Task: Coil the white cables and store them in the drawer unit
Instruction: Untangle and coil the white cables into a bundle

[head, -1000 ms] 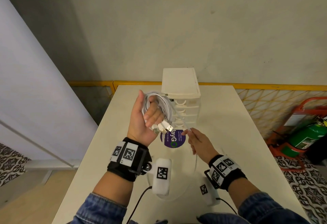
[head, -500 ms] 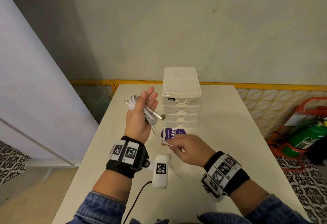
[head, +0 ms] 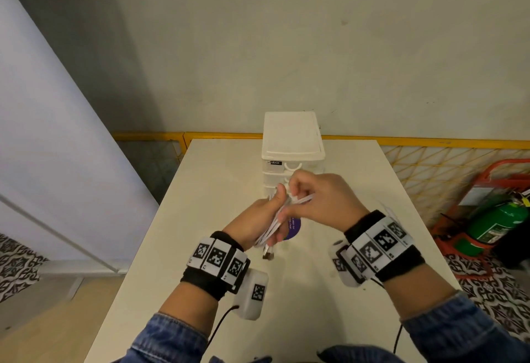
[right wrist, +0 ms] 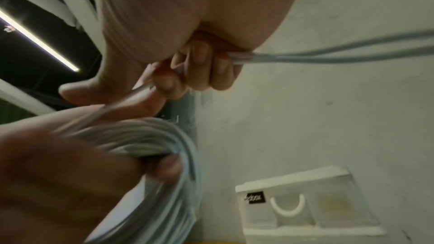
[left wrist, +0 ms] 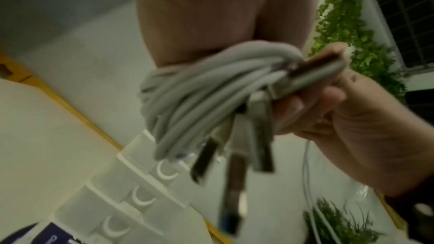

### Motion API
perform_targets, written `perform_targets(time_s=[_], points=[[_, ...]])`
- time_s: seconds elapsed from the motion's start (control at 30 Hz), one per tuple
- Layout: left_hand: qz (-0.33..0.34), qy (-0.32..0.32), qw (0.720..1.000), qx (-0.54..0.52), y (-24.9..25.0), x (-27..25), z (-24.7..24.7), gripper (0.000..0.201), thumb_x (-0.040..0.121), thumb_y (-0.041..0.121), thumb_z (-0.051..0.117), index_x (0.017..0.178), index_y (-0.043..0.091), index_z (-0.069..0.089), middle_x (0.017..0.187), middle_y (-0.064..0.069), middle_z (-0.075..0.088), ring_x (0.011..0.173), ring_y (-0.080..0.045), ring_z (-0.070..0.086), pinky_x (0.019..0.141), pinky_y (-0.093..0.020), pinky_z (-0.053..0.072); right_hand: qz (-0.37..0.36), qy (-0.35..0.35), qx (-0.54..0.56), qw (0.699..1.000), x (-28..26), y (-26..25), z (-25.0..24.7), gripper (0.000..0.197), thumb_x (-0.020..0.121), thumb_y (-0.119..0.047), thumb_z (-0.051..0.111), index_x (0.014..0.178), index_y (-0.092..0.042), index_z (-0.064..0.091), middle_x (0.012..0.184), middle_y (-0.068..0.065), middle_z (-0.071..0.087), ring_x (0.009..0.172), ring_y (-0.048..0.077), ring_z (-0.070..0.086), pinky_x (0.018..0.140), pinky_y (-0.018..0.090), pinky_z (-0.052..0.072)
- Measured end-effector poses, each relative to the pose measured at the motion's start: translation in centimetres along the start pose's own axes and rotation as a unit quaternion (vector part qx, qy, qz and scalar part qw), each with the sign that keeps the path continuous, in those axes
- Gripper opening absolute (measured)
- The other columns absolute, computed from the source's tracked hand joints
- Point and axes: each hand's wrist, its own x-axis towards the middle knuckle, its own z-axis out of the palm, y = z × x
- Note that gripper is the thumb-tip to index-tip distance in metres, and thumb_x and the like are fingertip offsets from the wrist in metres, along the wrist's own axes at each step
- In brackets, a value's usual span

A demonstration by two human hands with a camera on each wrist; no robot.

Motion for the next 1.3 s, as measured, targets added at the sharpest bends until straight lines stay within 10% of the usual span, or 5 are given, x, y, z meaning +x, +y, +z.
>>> perform_targets(time_s=[0.3,0.47,0.87,1.03,1.3], points=[[0.048,-0.192,0.964,-0.179,0.8,-0.8,0.4,0.015,0.082,0.020,0.058,0.076,0.007,0.061,0.032,0.004,0.041,0.024,-0.009,0.027,0.035,-0.019,0.019,0.043,0.083,0.202,0.975,0.9,4.2,1.0,0.018,0.088,-0.021,0.059,0.073,-0.019,0.050,0.055,0.010,0.046,0.052,0.023,0.040,0.056,0.029,0.037],[0.138,-0.249,0.858,-0.427,1.9,-0.6,-1.4,0.012,0.087,0.016,0.055,0.084,0.005,0.058,0.040,0.005,0.054,0.025,-0.007,0.037,0.033,-0.015,0.032,0.095,0.112,0.230,0.962,-0.4,7.8,4.4,0.036,0.095,-0.036,0.036,0.063,-0.025,0.049,0.052,-0.011,0.043,0.051,0.005,0.036,0.058,0.027,0.033],[0.211,0.063,0.782,-0.583,3.6,-0.2,-2.4,0.018,0.085,0.034,0.051,0.077,0.017,0.052,0.039,0.008,0.042,0.034,-0.004,0.038,0.042,-0.016,0.038,0.074,-0.049,0.014,0.996,-3.1,8.6,9.7,0.043,0.096,-0.045,0.027,0.117,-0.022,0.056,0.101,0.001,0.068,0.090,0.023,0.062,0.077,0.030,0.043],[0.226,0.192,0.809,-0.507,3.1,0.2,-3.0,0.020,0.095,0.020,0.045,0.075,0.018,0.047,0.058,0.006,0.047,0.051,-0.008,0.046,0.062,-0.023,0.044,0.057,-0.171,-0.055,0.982,-3.6,7.9,10.9,0.046,0.098,-0.020,0.038,0.142,-0.029,0.029,0.137,0.005,0.053,0.121,0.025,0.052,0.100,0.032,0.040],[0.201,0.368,0.888,-0.188,0.5,0.0,-3.9,0.025,0.093,0.014,0.054,0.114,0.022,0.044,0.076,-0.002,0.058,0.064,-0.014,0.058,0.065,-0.033,0.055,-0.042,-0.084,-0.042,0.995,-3.3,5.1,8.7,0.043,0.093,-0.039,0.032,0.125,-0.023,0.055,0.119,0.002,0.065,0.105,0.022,0.060,0.087,0.032,0.046]])
